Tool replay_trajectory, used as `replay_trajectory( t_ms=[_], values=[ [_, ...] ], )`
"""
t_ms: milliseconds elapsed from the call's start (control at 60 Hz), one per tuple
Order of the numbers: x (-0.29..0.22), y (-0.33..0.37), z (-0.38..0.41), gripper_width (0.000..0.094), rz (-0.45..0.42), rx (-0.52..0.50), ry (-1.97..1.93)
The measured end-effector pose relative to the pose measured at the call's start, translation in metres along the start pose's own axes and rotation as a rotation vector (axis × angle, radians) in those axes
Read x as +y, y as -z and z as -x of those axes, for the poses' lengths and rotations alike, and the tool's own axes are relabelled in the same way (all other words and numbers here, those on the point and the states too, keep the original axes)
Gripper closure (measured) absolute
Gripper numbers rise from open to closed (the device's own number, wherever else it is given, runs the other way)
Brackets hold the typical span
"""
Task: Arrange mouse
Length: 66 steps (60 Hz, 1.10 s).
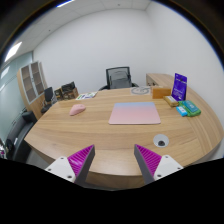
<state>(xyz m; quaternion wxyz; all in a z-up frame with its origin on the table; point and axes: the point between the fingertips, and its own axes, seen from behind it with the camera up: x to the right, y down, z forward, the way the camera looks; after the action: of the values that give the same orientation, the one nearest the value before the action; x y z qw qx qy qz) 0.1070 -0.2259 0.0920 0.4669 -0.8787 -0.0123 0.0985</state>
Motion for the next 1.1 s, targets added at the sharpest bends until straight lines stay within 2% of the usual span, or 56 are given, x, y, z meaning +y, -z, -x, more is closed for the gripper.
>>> replay_trajectory(
  t_ms=[100, 117, 150, 350, 617, 817, 1000, 1100],
  values=[
    [-0.004, -0.015, 0.030, 0.0104, -0.031, 0.034, 0.004],
    [-0.011, -0.008, 0.011, 0.0104, -0.034, 0.035, 0.007],
    [-0.008, -0.023, 0.047, 0.0104, -0.050, 0.048, 0.005],
    [-0.027, -0.072, 0.132, 0.0105, -0.086, 0.106, -0.021],
    [-0.062, -0.161, 0.253, 0.0108, -0.109, 0.032, 0.005],
    [-0.089, -0.251, 0.286, 0.0105, -0.106, 0.008, -0.010],
    [-0.101, -0.329, 0.273, 0.0106, -0.051, 0.011, -0.005],
    [-0.107, -0.359, 0.280, 0.0109, -0.035, -0.034, -0.045]
  ],
)
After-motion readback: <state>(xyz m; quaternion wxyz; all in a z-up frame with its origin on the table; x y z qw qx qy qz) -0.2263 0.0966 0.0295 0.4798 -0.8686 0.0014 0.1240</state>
